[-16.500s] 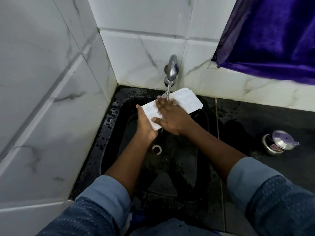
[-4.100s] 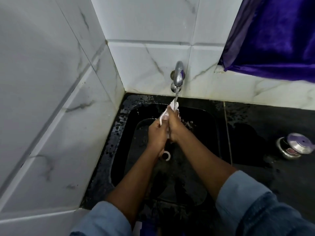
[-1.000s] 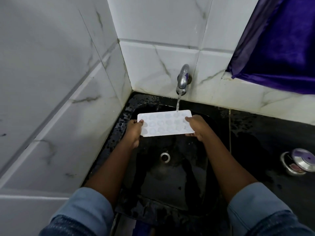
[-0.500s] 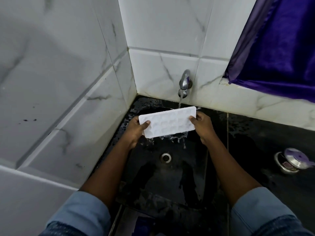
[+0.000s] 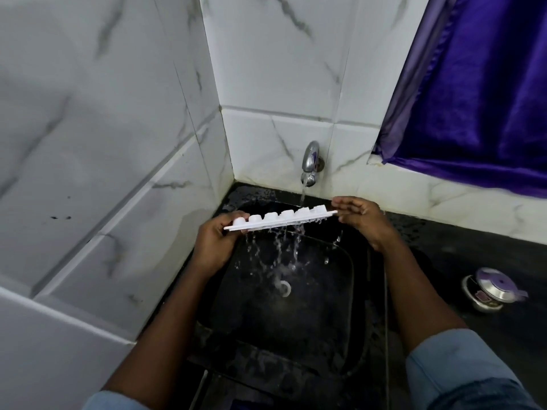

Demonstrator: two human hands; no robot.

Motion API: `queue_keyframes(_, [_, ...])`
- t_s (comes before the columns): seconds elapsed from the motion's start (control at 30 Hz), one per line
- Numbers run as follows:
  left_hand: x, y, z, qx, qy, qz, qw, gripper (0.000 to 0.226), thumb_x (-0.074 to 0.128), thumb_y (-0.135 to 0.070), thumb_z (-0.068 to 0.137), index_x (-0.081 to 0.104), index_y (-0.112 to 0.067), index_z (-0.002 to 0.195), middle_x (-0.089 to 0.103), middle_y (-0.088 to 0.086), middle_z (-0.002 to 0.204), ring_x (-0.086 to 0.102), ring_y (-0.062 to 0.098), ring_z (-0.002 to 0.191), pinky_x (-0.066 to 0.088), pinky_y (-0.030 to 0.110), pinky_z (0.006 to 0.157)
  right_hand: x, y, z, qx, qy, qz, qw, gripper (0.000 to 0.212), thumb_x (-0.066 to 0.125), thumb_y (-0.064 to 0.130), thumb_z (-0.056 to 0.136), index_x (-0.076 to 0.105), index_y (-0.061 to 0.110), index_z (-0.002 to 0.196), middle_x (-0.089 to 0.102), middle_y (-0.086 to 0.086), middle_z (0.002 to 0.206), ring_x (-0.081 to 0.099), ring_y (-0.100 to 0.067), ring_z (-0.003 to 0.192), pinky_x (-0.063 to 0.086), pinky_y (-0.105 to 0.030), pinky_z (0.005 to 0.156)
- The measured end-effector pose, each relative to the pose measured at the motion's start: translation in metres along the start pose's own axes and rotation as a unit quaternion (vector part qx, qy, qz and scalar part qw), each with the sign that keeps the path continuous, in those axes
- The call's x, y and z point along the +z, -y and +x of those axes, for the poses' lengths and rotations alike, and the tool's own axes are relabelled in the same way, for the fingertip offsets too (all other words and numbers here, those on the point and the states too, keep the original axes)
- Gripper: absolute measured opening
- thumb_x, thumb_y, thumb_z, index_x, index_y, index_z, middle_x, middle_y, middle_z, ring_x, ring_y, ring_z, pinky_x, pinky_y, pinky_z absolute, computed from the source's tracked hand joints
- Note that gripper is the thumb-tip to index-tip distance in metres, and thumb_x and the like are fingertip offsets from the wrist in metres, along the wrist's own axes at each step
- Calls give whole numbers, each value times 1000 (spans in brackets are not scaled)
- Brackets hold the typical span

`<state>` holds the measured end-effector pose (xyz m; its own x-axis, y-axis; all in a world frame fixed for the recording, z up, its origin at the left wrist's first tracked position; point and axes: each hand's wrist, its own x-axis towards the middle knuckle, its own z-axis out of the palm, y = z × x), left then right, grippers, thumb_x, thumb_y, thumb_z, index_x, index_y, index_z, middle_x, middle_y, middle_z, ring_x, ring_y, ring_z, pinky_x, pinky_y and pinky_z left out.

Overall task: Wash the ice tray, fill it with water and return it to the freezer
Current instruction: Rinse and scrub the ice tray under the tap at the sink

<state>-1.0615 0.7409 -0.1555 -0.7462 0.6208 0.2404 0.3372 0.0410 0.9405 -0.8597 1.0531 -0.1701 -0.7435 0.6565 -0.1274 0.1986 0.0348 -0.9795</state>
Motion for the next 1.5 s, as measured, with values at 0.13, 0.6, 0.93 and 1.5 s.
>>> queue_keyframes(0.13, [-3, -6, -19, 22, -8, 23, 999, 40, 77, 10, 89, 81, -26, 104, 80, -16, 111, 74, 5, 107, 57, 35, 104, 18, 24, 45, 59, -62, -52, 995, 1, 69, 14, 96, 68, 15, 96, 68, -10, 93, 61, -18, 70, 51, -34, 68])
queue_keyframes(0.6, [-26, 8, -53, 51, -71, 16, 996, 32, 72, 18, 89, 81, -4, 110, 79, 5, 120, 71, 23, 124, 52, 45, 111, 72, 25, 151, 200, -105, 134, 965, 25, 75, 3, 89, 70, -4, 113, 65, -6, 63, 50, -12, 42, 43, -22, 40])
queue_keyframes(0.93, [-16, -7, -63, -50, -67, -122, 989, 38, 71, 19, 86, 81, -17, 90, 81, -4, 102, 73, 13, 101, 56, 25, 92, 74, 9, 93, 244, -12, 220, 944, 28, 49, 44, 107, 64, 21, 108, 75, -1, 109, 66, -22, 99, 46, -40, 93])
queue_keyframes(1.5, [77, 14, -131, -316, -57, -425, 846, 48, 67, 1, 91, 59, 2, 138, 69, 26, 135, 69, 39, 122, 59, 47, 101, 133, -1, -148, 107, -35, 218, 969, 6, 59, 17, 107, 62, 16, 112, 77, -4, 111, 72, -20, 96, 55, -41, 76])
